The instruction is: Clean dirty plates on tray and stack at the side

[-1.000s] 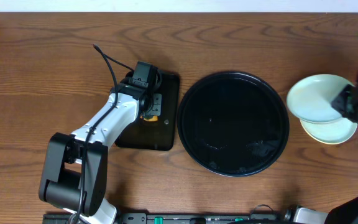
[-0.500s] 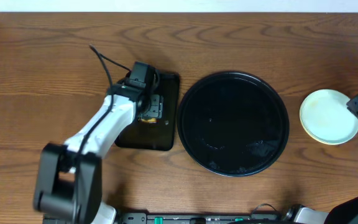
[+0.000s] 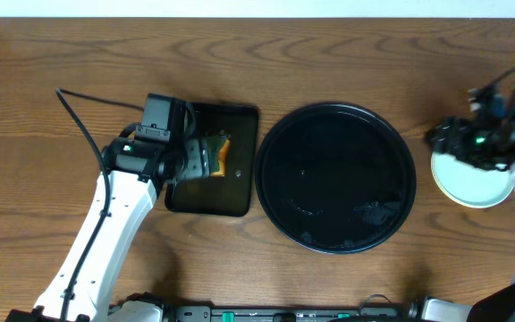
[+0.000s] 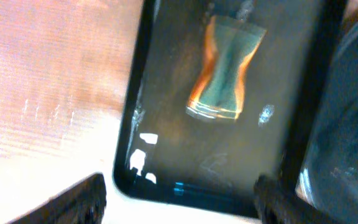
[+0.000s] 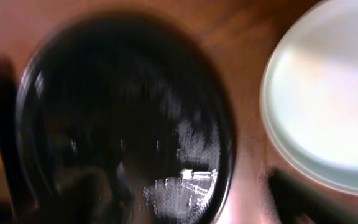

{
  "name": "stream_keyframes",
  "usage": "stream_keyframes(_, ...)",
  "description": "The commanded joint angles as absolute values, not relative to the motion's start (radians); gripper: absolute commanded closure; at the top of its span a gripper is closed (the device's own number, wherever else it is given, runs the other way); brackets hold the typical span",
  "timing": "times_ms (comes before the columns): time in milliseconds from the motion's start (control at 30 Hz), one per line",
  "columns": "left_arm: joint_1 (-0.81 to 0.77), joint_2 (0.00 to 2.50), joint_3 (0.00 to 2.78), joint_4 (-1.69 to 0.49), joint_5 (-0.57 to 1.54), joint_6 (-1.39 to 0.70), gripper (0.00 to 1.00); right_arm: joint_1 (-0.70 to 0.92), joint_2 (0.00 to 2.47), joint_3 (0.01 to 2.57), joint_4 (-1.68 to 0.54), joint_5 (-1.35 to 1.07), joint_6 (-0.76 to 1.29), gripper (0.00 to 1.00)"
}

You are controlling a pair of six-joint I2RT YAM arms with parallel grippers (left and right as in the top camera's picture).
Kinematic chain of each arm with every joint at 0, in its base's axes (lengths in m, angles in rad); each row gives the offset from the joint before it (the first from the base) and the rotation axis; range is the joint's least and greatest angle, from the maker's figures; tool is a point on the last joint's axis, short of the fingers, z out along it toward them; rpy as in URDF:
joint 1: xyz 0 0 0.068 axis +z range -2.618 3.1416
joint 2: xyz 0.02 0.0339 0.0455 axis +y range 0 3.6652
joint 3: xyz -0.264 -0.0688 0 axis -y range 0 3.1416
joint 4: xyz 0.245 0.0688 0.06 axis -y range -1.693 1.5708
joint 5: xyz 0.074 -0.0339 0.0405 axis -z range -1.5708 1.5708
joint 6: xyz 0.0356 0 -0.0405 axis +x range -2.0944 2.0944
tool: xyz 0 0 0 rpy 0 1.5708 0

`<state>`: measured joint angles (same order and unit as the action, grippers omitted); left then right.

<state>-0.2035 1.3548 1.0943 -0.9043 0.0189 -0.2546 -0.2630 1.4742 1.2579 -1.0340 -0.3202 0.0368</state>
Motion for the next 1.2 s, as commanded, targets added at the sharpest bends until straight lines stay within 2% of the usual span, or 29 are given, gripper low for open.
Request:
stream_keyframes(0, -0.197, 1.359, 1.106, -0.995, 0.011, -0.276, 0.23, -0.199, 1.459, 1.253, -1.092, -0.199, -0.013, 0.01)
stream_keyframes(167, -0.197, 1.340, 1.103, -1.132, 0.015, -0.336, 0.23, -0.141, 1.444, 1.249, -1.199, -0.160, -0.004, 0.01)
stream_keyframes(333, -0.198, 1.205, 1.053, -1.139, 0.018, -0.350, 0.23, -0.115, 1.326, 1.180, -1.171, -0.161, 0.023, 0.01)
stream_keyframes(667, -0.197, 0.649, 0.846, -0.977, 0.017, -0.362, 0.22, -0.062, 0.753, 0.884, -0.912, -0.160, 0.028, 0.01)
stream_keyframes(833, -0.197, 0.470, 0.823, -0.986, 0.017, -0.361, 0.22, -0.062, 0.561, 0.860, -0.930, -0.161, 0.029, 0.01)
stream_keyframes(1167, -0.197, 0.410, 0.823, -0.986, 0.017, -0.361, 0.22, -0.062, 0.474, 0.860, -1.039, -0.161, 0.029, 0.01)
